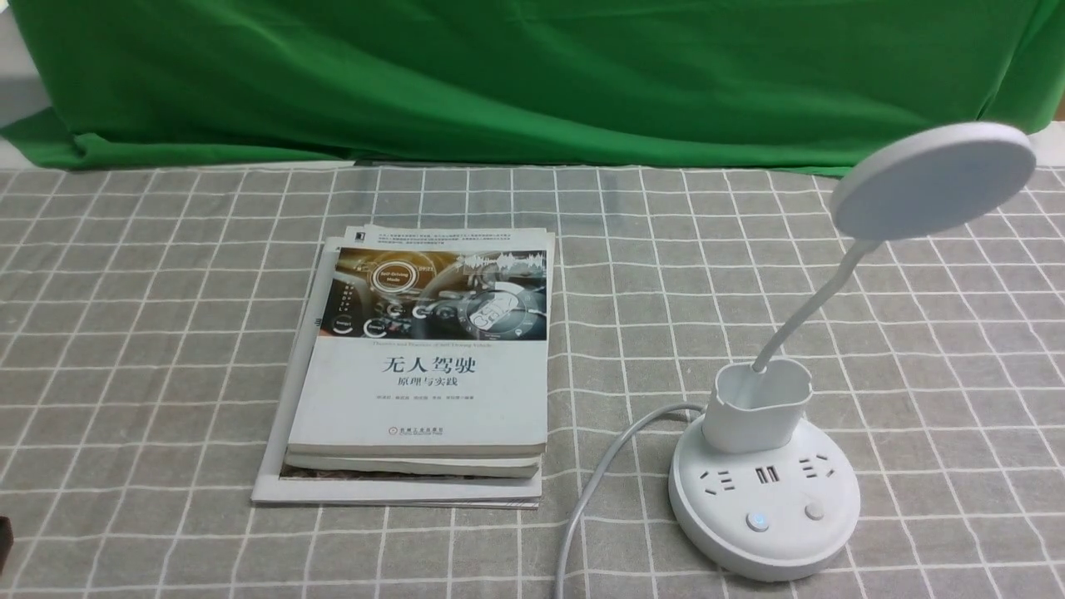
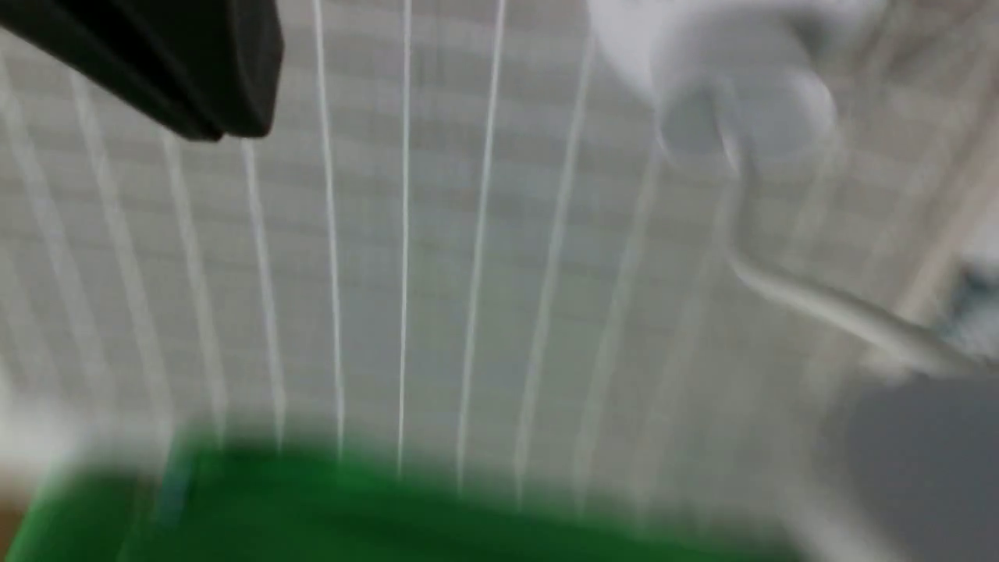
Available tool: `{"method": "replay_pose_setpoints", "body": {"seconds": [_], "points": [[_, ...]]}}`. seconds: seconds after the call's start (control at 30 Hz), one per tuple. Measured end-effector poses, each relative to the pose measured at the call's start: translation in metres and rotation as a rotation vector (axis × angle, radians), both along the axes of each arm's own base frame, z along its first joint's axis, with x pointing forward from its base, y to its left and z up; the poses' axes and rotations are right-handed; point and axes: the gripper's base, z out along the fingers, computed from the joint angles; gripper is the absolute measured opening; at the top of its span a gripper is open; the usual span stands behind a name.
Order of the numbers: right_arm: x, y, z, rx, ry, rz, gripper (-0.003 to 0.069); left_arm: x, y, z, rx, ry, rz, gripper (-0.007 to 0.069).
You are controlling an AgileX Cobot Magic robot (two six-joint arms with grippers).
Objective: Turn off the desk lamp on the grey coffee tablecloth by hand.
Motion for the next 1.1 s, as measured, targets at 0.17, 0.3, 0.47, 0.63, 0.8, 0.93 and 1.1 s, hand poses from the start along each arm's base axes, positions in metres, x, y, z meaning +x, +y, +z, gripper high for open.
{"method": "replay_pose_setpoints", "body": {"seconds": [0.17,0.3,0.47,0.63,0.8,0.93,1.1], "points": [[-0.044,-0.004,-0.027,0.010,-0.142,0.003,0.0032,0.000,0.000,0.000,0.000,0.000,0.000,0.0020],[-0.066,-0.006,-0.058,0.016,-0.187,0.003,0.0034,0.000,0.000,0.000,0.000,0.000,0.000,0.0020],[-0.071,-0.007,-0.082,0.015,-0.170,0.003,0.0035,0.000,0.000,0.000,0.000,0.000,0.000,0.0020],[-0.070,-0.006,-0.098,0.012,-0.124,0.003,0.0038,0.000,0.000,0.000,0.000,0.000,0.000,0.0020],[-0.070,-0.006,-0.113,0.011,-0.117,0.002,0.0038,0.000,0.000,0.000,0.000,0.000,0.000,0.0020],[-0.074,-0.007,-0.137,0.014,-0.148,0.001,0.0038,0.000,0.000,0.000,0.000,0.000,0.000,0.0020],[-0.079,-0.007,-0.135,0.028,-0.233,0.000,0.0038,0.000,0.000,0.000,0.000,-0.001,0.000,0.0020]]}}
